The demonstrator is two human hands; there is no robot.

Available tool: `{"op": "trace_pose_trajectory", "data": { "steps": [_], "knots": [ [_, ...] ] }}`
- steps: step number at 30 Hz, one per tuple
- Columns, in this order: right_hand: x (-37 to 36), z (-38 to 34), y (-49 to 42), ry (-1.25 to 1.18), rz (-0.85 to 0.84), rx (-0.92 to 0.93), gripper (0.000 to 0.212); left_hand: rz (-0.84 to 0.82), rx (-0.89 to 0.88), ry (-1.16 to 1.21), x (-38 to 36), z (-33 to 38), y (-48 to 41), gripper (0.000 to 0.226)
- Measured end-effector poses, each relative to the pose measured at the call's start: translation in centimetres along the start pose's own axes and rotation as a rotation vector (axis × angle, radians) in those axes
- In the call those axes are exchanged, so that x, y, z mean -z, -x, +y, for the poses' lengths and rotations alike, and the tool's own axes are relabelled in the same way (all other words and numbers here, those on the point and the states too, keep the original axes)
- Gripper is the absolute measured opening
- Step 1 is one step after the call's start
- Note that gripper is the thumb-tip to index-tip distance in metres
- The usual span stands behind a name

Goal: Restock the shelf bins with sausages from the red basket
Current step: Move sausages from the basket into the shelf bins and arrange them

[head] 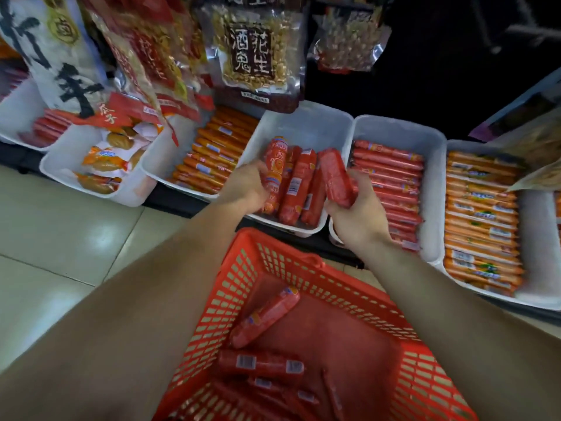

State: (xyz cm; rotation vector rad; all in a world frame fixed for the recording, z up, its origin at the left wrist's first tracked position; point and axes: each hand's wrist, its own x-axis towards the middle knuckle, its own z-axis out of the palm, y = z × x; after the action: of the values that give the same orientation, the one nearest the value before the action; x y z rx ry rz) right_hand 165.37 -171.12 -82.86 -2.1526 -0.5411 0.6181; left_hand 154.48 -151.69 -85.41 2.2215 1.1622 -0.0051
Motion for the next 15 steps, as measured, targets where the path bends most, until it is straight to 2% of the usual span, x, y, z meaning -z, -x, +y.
{"op": "trace_pose_trajectory", "data": {
  "steps": [4,9,11,15],
  "knots": [
    [-3.8,-2.2,-3.1,0.066,0.083,0.050,0.063,0.059,-0.016,0.089,0.2,-2.1,0.7,0.024],
    [-7.6,-1.5,-3.5,0.640,-0.042,0.175,0.036,0.158,-0.043,0.163,1.1,-2.8,2.3,0.015],
    [-7.7,-1.2,-2.9,0.646,-0.024,0.180,0.032,0.169,-0.033,0.151,1.5,-2.9,2.8,0.015],
    [-5.4,-1.4,-0.7,0.450,-0.089,0.139,0.031,0.153,-0.052,0.149,2.9,-1.7,4.5,0.017]
  ]
}}
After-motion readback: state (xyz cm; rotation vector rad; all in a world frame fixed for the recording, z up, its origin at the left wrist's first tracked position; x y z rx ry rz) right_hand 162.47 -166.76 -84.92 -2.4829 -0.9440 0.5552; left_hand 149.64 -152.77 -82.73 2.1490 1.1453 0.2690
